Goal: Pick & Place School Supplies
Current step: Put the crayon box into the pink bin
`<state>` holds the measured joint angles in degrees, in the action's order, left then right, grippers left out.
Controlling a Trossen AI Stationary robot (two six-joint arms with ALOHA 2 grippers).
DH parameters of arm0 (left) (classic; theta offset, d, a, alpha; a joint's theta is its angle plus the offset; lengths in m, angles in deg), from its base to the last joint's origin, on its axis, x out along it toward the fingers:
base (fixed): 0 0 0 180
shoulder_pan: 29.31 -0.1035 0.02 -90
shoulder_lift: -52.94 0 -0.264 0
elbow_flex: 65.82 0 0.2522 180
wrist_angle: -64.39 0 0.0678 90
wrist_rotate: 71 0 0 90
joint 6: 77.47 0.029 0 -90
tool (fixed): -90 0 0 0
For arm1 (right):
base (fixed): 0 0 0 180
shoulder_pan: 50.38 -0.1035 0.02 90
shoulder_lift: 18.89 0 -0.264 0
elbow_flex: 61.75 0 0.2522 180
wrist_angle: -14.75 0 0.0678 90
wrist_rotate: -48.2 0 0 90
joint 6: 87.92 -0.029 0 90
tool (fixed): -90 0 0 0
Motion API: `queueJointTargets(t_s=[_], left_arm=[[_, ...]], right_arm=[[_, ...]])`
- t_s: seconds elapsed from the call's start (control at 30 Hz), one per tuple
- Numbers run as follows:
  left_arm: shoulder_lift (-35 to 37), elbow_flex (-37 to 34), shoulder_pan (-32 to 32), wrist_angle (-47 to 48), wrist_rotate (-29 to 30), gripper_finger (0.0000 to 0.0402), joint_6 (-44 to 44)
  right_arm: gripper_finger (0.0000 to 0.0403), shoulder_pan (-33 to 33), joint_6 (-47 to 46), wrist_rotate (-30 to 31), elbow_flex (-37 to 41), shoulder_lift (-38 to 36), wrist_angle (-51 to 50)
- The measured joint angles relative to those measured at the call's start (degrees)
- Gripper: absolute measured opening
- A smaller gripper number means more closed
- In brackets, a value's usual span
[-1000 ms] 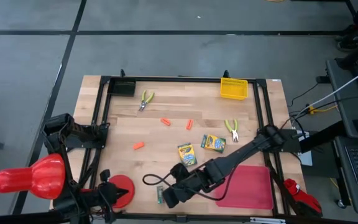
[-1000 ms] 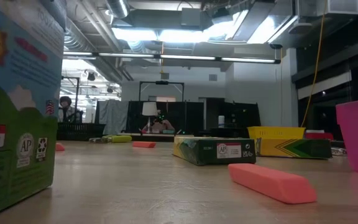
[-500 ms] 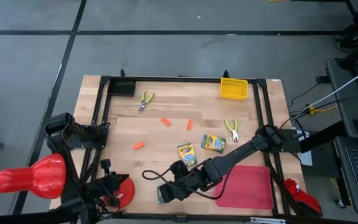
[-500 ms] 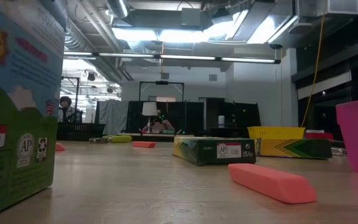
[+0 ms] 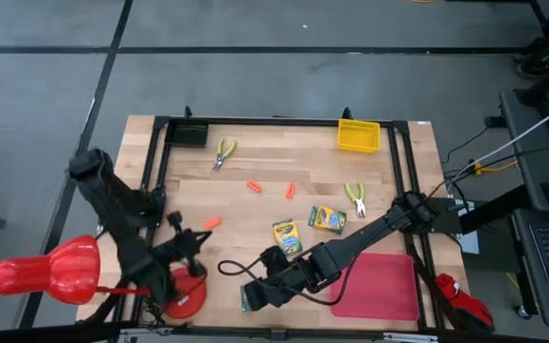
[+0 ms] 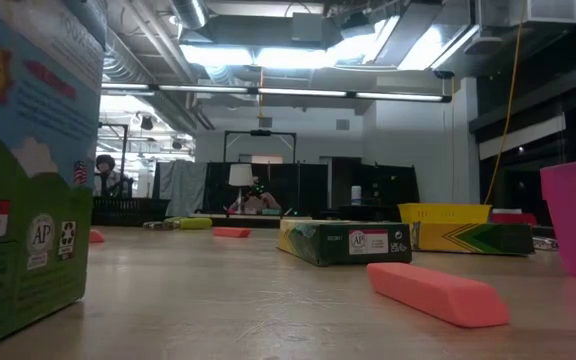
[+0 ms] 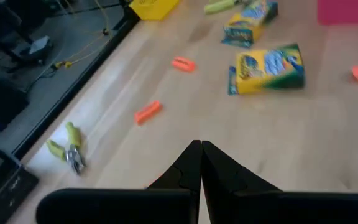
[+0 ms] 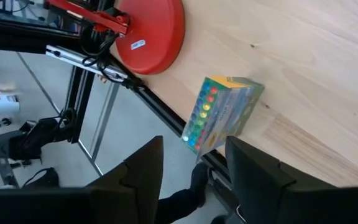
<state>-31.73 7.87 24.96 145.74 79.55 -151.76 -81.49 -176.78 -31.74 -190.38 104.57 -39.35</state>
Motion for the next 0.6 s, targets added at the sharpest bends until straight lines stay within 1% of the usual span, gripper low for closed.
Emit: queueJointTargets(t_s=[0.07,0.1,0.17,0.23,0.3,0.37,0.4,0.43,0.5,0.6], left_arm=[[5.6,-3.8,-2.8,-7.6,-1.0,0.0004,9.3],[8.5,-5.8,-4.3,-12.1,-2.4,0.0004,14.9],[14.7,-10.0,-7.3,-21.5,-7.5,0.0004,27.2],[20.7,-14.3,-10.6,-32.0,-15.8,0.0003,38.7],[26.6,-19.0,-14.4,-41.4,-27.3,0.0003,46.6],[31.4,-22.8,-18.1,-49.3,-39.0,0.0003,50.7],[33.4,-24.5,-19.7,-51.6,-43.2,0.0003,51.2],[35.0,-25.6,-21.1,-53.0,-46.2,0.0004,51.4],[37.5,-26.7,-22.9,-52.9,-48.6,0.0003,51.7],[39.8,-26.8,-23.6,-51.3,-47.9,0.0004,53.0]], right_arm=[[0.0176,0.0,0.8,0.0,0.0,0.0,0.6],[0.0176,0.0,1.0,0.0,0.0,0.0,0.7],[0.0176,0.0,1.2,0.0,0.0,0.0,0.7],[0.0176,0.0,1.3,0.0,0.0,0.0,0.7],[0.0176,-0.1,1.3,0.0,0.0,0.0,0.7],[0.0176,-0.1,1.3,0.0,0.0,0.0,0.6],[0.0176,-0.1,1.3,-0.1,0.0,0.0,0.4],[0.0176,-0.1,1.3,-0.5,0.0,0.0,0.2],[0.0176,-0.1,0.7,-1.5,0.0,0.0,-0.3],[0.0176,-0.3,-1.1,-2.5,0.0,0.0,-0.6]])
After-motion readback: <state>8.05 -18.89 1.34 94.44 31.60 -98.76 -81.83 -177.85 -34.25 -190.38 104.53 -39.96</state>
